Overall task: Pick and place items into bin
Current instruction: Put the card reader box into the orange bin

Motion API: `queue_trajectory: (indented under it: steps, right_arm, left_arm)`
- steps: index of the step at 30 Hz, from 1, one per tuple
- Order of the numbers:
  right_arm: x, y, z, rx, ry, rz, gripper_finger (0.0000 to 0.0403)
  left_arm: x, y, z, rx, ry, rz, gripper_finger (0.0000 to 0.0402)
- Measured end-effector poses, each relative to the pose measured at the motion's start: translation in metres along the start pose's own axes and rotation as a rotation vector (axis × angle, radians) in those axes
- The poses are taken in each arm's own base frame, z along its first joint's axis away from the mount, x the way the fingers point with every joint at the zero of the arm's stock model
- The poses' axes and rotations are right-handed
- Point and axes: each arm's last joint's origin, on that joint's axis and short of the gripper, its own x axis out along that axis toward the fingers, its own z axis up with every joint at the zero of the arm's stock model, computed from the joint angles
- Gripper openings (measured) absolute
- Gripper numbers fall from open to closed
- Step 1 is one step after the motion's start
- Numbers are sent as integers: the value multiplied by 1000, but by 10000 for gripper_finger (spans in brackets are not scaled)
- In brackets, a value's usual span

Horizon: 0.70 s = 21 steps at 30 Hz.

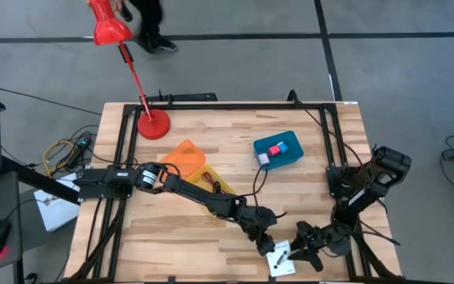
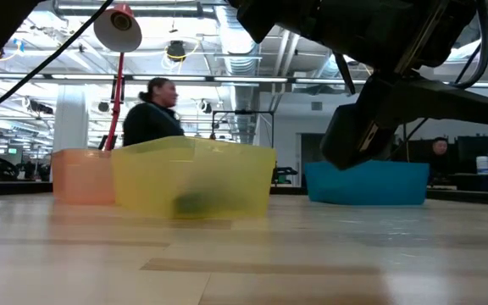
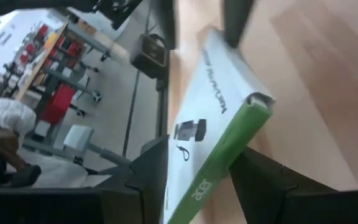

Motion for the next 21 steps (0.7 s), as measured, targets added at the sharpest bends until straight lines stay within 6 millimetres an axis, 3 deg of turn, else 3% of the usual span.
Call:
queue_trajectory:
  steps: [8, 18, 21]
  right_arm:
    - [9, 8, 8, -87, 7, 28, 126]
    - [12, 0, 11, 15, 46, -34, 27]
    - [12, 0, 11, 9, 41, -30, 25]
  left_arm:
    - [0, 0, -1, 9, 2, -1, 169]
    - [-5, -6, 0, 49, 6, -10, 169]
    - [-8, -8, 1, 65, 2, -8, 169]
